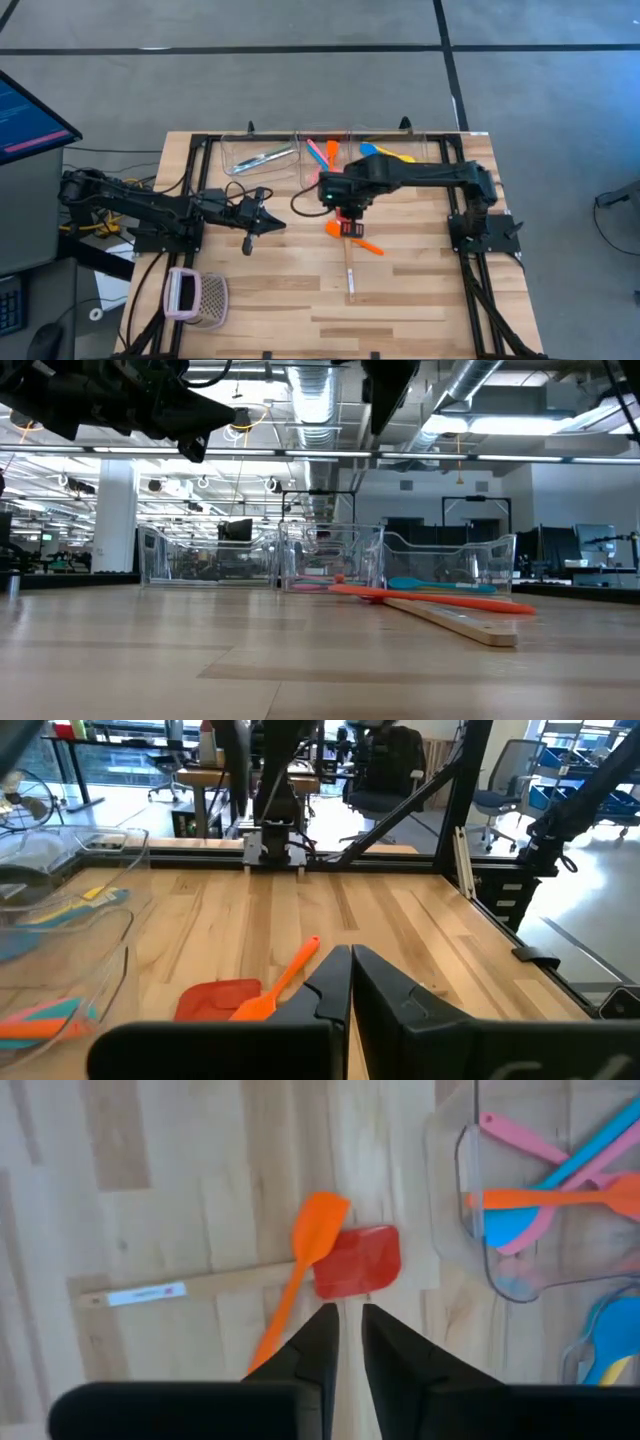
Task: Pick & Place Kitchen Items
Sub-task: Put the orange spatula into the middle transparent bin
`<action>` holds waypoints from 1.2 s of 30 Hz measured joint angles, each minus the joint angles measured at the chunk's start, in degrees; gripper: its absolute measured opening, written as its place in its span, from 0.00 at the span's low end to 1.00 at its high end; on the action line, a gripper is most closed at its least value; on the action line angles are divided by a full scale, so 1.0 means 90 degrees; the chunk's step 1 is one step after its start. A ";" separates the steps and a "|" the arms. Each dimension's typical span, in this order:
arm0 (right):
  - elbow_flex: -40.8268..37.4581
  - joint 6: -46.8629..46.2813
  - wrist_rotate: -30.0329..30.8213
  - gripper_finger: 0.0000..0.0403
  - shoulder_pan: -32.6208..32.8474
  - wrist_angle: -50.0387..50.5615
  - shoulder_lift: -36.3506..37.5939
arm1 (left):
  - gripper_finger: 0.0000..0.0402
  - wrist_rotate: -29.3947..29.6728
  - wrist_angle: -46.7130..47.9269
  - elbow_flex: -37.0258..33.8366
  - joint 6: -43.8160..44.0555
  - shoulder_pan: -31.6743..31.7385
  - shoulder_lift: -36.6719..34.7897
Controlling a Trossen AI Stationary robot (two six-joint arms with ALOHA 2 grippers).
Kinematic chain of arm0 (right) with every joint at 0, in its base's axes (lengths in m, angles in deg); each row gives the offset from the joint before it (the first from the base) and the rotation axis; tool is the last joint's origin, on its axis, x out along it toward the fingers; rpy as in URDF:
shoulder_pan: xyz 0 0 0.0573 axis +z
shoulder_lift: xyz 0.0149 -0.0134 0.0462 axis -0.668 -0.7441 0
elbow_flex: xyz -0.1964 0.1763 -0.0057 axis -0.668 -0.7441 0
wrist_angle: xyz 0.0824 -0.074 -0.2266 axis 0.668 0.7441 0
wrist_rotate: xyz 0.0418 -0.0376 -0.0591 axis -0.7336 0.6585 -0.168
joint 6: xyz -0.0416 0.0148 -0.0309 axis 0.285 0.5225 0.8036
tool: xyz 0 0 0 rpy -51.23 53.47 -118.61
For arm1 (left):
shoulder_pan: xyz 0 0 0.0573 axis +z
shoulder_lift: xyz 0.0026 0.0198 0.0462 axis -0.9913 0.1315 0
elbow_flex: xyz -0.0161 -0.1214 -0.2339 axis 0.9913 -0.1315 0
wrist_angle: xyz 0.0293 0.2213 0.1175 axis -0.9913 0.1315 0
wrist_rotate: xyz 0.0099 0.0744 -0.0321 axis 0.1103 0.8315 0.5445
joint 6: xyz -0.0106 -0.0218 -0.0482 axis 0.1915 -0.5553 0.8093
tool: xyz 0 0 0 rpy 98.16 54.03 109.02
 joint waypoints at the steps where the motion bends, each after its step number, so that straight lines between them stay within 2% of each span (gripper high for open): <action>1: -0.0109 -0.0115 0.0001 0.11 0.0038 -0.0065 0.0138 | 0.00 0.0000 -0.0008 -0.0018 0.0000 -0.0002 0.0000; 7: -0.1347 -0.0905 0.0699 0.09 0.0441 -0.1050 0.1282 | 0.00 0.0002 -0.0022 -0.0030 0.0002 0.0000 0.0000; 15: -0.4079 -0.2275 0.1814 0.09 0.1289 -0.3103 0.2759 | 0.00 0.0019 -0.0025 -0.0033 0.0005 -0.0002 0.0000; 20: -0.5524 -0.3336 0.2525 0.09 0.1971 -0.4157 0.3138 | 0.00 0.0032 -0.0027 -0.0033 0.0005 -0.0002 0.0000; 24: -0.6203 -0.4325 0.3473 0.09 0.2491 -0.4679 0.3093 | 0.00 0.0029 -0.0030 -0.0033 0.0005 -0.0002 0.0000; 28: -0.6305 -0.5056 0.4026 0.07 0.2864 -0.4736 0.2640 | 0.00 0.0029 -0.0033 -0.0033 0.0005 -0.0002 -0.0001; 33: -0.6305 -0.5075 0.3720 0.05 0.2962 -0.5252 0.1841 | 0.00 0.0027 -0.0051 -0.0033 0.0005 -0.0002 -0.0002; 36: -0.6295 -0.4671 0.3078 0.05 0.2914 -0.5367 0.1398 | 0.00 0.0027 -0.0086 -0.0033 0.0005 0.0000 -0.0005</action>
